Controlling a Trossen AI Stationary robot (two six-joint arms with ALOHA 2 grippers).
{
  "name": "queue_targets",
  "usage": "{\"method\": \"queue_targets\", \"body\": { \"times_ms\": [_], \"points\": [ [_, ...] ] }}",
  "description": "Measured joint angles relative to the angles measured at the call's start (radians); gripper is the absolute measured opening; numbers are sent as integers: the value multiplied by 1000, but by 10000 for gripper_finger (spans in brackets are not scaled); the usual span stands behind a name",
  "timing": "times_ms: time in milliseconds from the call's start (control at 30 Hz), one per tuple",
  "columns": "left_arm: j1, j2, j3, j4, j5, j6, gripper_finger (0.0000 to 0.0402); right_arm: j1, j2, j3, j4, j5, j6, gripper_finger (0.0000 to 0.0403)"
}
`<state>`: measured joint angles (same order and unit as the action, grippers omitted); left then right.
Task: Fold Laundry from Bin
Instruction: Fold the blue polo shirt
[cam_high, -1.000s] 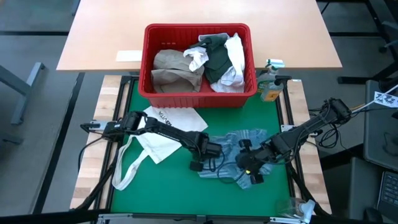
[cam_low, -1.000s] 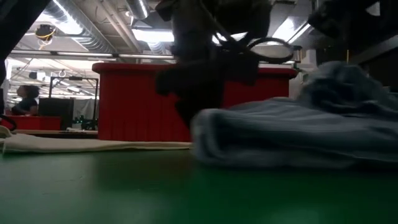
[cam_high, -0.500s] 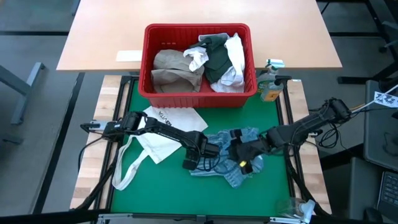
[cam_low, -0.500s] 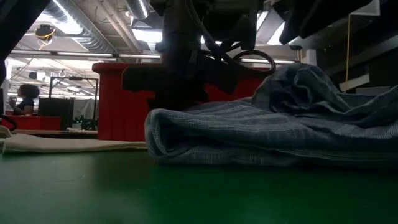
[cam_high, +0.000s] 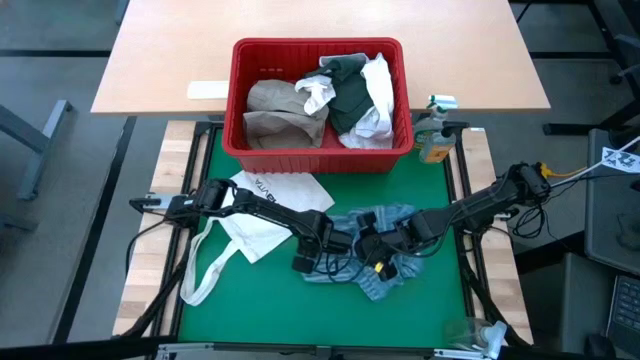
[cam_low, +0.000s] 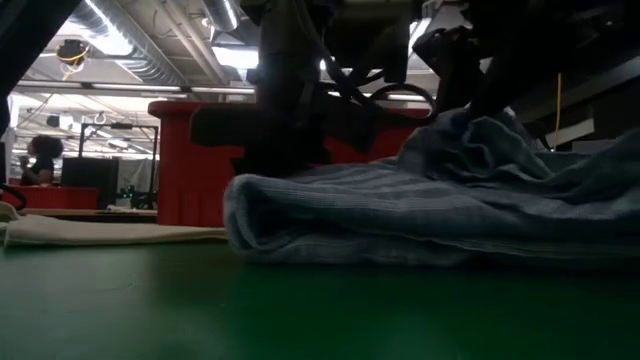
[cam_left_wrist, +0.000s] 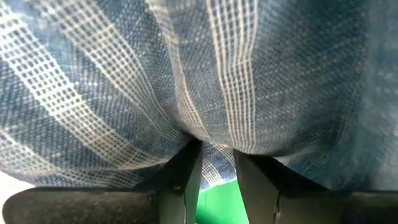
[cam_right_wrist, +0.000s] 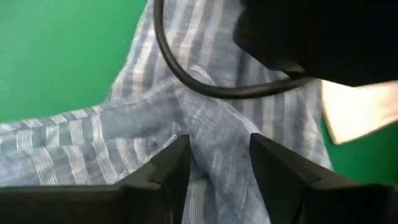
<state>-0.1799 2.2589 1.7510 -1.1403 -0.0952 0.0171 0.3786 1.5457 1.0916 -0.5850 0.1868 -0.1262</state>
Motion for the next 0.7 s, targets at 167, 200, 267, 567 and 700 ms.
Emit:
{"method": "queue_targets", "body": {
  "times_ms": [167,200,267,567,700],
  "points": [
    [-3,0,-1,-3,0,-5,94,0,-1,0,-13,8,-7,94],
    [-4,0,-1,-3,-1,-5,94,0,-1,0,-18,12,-7,74],
    [-4,0,-1,-3,0,-5,94,0,-1,0,-36,12,-8,33],
    [-9,-27,-3,-14,3,-8,94,0,-25,17,-102,6,17,12],
    [-9,-47,-3,-30,4,-9,94,1,-79,55,-233,30,39,7]
  ]
}}
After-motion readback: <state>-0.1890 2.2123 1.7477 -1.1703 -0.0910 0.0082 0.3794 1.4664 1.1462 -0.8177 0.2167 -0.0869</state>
